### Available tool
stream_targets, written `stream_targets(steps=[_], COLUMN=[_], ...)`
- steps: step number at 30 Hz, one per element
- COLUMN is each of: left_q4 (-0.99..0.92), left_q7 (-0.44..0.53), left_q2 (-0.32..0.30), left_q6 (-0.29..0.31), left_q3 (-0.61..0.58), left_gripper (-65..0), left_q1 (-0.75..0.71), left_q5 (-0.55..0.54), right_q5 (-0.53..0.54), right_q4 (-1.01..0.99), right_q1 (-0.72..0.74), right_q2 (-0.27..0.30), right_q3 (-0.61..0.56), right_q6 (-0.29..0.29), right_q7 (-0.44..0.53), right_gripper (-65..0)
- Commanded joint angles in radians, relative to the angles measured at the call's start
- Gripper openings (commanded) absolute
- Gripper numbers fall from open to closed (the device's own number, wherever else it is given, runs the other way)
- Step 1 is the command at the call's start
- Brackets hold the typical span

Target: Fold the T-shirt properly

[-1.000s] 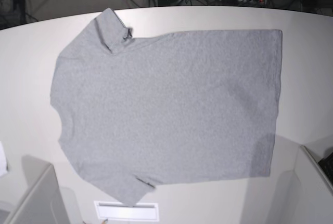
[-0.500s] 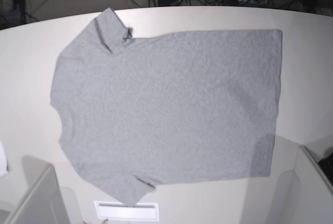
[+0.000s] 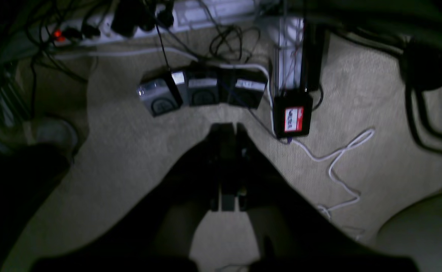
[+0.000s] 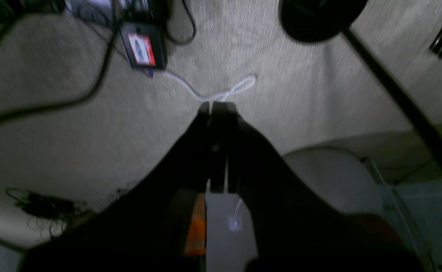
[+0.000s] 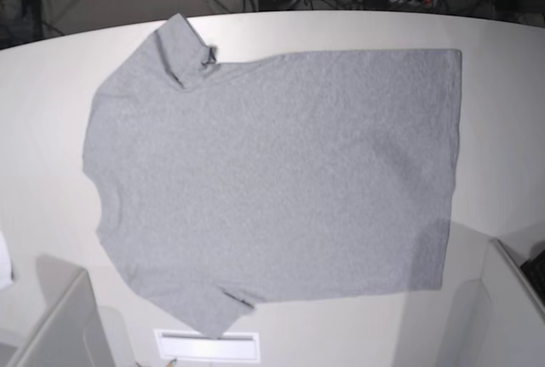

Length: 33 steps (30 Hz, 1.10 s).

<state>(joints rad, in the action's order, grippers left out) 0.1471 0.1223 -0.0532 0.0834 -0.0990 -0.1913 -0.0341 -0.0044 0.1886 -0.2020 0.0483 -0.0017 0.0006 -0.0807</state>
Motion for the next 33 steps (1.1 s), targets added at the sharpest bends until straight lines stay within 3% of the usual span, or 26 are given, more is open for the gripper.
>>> stream_targets(steps=[1,7,13,21,27,30,33], left_q4=[-0.001,0.118,0.317,0.354,0.629,0.840,1.058], left_q7=[0.001,0.003,0.001,0.003,0.003,0.000,0.000], left_q2=[-0.003,-0.023,-0.053,-0.064,-0.113,-0.179,-0.250], left_q6=[0.005,0.005,0.005,0.005,0.005,0.005,0.005], left_q3=[0.002,0.002,0.002,0.002,0.003,0.003,0.003], left_gripper=[-65.0,-65.0,-65.0,-65.0,-65.0,-65.0,-65.0], left_q1=[-0.010,-0.093,-0.218,-0.264,-0.437,-0.567,-0.690], left_q5=[-0.002,-0.002,-0.002,-0.002,-0.030,-0.142,-0.273], right_q5=[0.004,0.007,0.007,0.007,0.007,0.007,0.005], right_q4=[0.002,0.056,0.317,0.547,0.819,1.001,1.187], right_q1=[-0.004,-0.044,-0.192,-0.334,-0.497,-0.583,-0.637], right_q2=[0.009,0.029,0.034,0.029,-0.021,-0.061,-0.143], right_q3=[0.004,0.016,0.242,0.268,0.271,0.312,0.411], right_q6=[0.000,0.000,0.000,0.000,0.000,-0.001,-0.001], right_q7=[0.003,0.003,-0.006,-0.006,-0.006,-0.006,-0.012], right_gripper=[-65.0,-65.0,-65.0,-65.0,-65.0,-65.0,-65.0])
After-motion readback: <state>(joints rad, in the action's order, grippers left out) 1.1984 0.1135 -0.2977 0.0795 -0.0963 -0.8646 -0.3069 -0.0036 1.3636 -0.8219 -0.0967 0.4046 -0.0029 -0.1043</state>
